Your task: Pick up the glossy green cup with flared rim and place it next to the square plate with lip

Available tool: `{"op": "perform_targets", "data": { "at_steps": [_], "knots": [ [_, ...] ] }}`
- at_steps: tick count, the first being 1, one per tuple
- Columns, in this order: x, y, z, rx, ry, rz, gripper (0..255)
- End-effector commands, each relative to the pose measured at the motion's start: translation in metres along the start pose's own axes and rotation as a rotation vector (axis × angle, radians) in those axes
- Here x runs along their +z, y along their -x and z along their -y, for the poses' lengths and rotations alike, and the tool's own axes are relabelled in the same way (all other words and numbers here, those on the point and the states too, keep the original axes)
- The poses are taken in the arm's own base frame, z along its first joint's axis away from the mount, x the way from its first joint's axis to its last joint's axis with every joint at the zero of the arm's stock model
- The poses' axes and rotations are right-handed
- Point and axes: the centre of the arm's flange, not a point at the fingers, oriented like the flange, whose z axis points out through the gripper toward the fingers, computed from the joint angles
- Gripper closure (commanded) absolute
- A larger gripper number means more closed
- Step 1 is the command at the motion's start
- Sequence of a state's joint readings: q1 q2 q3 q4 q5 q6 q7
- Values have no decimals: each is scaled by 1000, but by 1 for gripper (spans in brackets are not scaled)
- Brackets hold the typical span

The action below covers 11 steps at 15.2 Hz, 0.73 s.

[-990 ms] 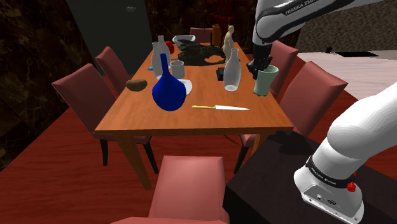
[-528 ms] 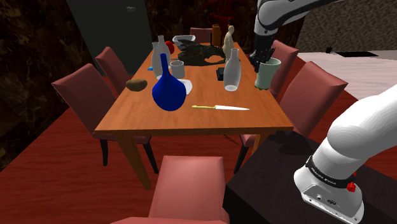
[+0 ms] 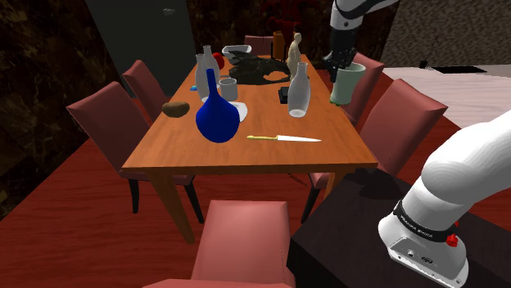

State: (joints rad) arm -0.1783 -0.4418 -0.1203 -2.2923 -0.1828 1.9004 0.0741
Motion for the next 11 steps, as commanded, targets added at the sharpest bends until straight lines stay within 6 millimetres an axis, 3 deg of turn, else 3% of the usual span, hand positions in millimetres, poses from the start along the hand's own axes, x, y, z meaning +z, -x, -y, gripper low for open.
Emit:
{"op": "perform_targets", "data": {
  "at_steps": [1,10,11],
  "knots": [
    [-11,-1,-1,0,0,0,255],
    [-53,-3,-7,0,0,0,255],
    [-54,-15,-1,0,0,0,255]
  ]
}}
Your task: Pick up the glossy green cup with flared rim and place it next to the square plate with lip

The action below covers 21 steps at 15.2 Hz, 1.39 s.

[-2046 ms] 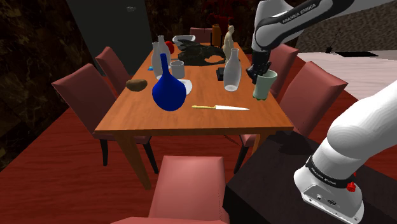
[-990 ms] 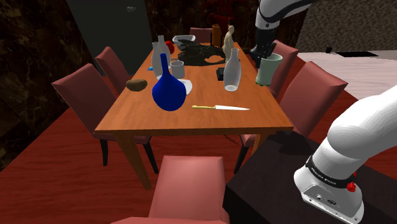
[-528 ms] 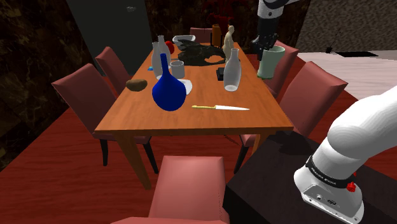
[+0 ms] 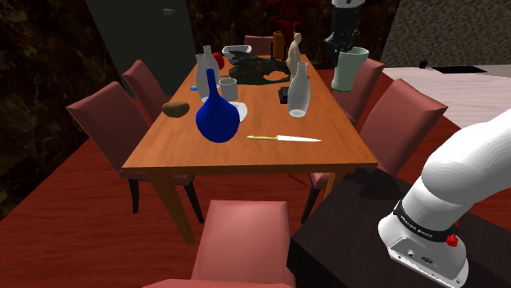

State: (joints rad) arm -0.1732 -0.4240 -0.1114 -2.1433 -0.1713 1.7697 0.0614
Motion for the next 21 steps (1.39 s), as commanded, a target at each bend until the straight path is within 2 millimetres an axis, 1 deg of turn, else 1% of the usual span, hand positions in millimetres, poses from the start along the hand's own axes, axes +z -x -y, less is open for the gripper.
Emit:
{"op": "perform_targets", "data": {
  "at_steps": [1,19,20,21],
  "knots": [
    [-2,-18,10,0,0,0,255],
    [-5,-229,119,0,0,0,255],
    [-5,-243,126,0,0,0,255],
    [0,-243,127,0,0,0,255]
  ]
}}
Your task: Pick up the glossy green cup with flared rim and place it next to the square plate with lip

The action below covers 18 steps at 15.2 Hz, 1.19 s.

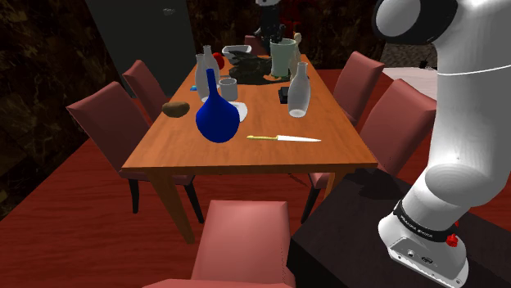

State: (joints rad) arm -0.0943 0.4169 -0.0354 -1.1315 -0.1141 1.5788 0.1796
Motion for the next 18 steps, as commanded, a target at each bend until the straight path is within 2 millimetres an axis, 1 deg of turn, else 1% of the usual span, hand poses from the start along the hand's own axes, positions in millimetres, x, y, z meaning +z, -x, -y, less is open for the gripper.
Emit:
{"op": "perform_targets", "data": {
  "at_steps": [1,18],
  "knots": [
    [7,-7,2,0,0,-1,255],
    [96,-3,13,0,0,-1,255]
  ]
}}
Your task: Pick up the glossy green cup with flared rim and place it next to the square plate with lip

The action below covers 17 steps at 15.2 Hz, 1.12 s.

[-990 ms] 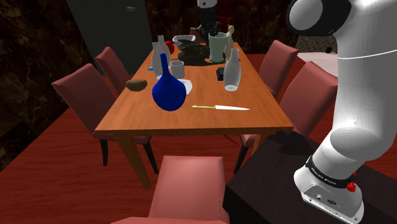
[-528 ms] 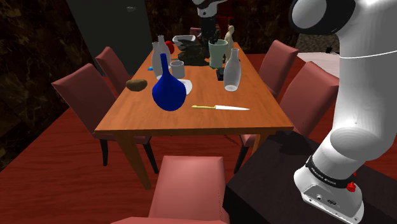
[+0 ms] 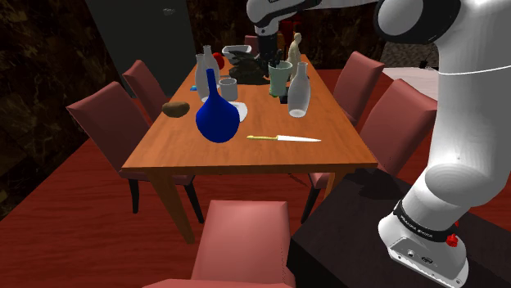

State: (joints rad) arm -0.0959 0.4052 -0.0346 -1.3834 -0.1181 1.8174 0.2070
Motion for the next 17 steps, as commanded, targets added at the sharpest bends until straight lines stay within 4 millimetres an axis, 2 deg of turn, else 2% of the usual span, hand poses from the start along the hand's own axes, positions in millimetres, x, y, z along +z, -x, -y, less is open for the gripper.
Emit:
{"op": "perform_targets", "data": {
  "at_steps": [1,17],
  "knots": [
    [11,0,1,0,0,-1,255],
    [94,5,11,0,0,-1,255]
  ]
}}
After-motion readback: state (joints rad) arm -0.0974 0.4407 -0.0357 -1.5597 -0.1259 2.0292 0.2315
